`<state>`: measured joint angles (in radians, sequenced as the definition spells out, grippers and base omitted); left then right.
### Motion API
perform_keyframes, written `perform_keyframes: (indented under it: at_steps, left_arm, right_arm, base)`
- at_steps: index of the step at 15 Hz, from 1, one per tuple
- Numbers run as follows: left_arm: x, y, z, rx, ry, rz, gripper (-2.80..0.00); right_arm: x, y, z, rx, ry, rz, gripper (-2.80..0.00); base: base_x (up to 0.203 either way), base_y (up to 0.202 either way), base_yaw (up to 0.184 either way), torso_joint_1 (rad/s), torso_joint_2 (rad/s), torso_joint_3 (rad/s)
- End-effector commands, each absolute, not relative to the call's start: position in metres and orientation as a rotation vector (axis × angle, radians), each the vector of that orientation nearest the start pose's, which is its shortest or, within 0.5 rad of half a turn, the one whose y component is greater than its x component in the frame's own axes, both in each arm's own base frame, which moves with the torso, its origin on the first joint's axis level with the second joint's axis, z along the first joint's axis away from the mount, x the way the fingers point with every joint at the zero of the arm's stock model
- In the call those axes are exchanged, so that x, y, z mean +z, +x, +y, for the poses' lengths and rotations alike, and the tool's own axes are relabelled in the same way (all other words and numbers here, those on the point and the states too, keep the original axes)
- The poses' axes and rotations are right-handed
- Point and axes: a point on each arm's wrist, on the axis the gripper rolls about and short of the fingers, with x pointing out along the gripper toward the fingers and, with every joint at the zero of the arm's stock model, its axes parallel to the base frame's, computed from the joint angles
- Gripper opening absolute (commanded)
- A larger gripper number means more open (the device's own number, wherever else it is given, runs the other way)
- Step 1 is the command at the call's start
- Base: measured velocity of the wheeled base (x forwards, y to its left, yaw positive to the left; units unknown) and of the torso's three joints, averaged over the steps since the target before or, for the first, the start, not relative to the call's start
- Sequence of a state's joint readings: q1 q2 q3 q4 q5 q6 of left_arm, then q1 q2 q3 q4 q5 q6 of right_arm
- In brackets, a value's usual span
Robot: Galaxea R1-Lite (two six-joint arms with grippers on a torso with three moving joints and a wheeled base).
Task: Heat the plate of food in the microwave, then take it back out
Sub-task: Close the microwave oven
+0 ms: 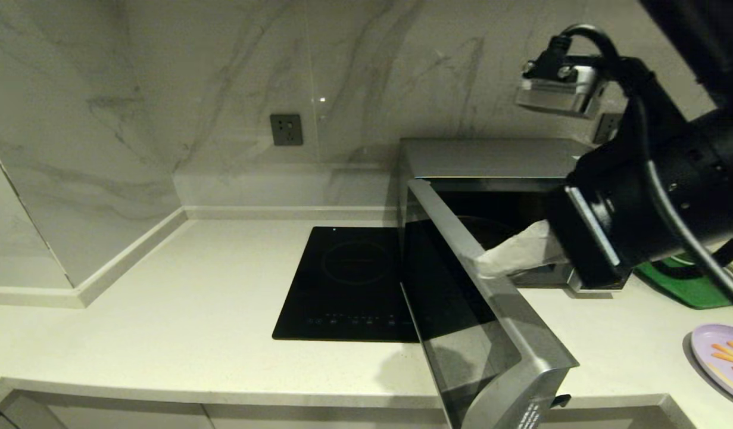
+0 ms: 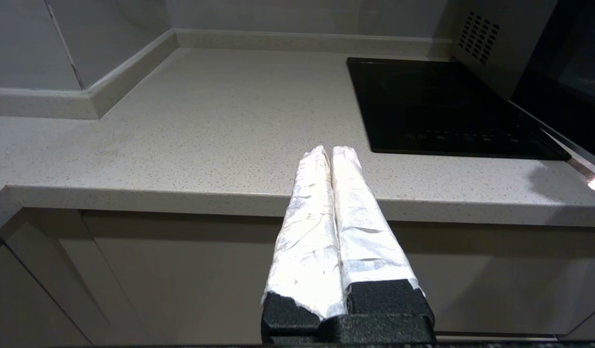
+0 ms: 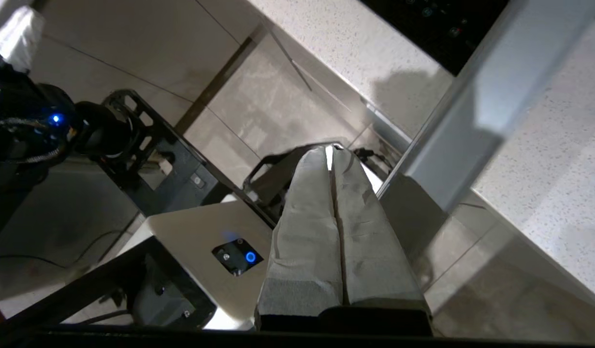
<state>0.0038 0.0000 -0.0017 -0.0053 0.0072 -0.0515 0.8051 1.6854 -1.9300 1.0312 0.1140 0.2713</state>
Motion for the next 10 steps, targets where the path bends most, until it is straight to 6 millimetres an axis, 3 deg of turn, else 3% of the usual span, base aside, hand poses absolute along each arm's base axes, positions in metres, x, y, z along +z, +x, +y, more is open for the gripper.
perform_keyframes:
  at_steps: [1,10]
  left_arm:
    - [0.077,-0.023,0.000,0.011,-0.052,-0.008,-2.80]
    - [0.077,-0.023,0.000,0.011,-0.052,-0.009,-2.80]
  right_arm:
    - [0.330,0.181,0.205,0.771,-0.068,0.915,-2.80]
    - [0.312,0.180,0.214,0.654,-0.099,0.965,-2.80]
  base:
    - [0.000,0.000,0.000,0.000,0.00,0.000]
    - [0.000,0.000,0.000,0.000,0.00,0.000]
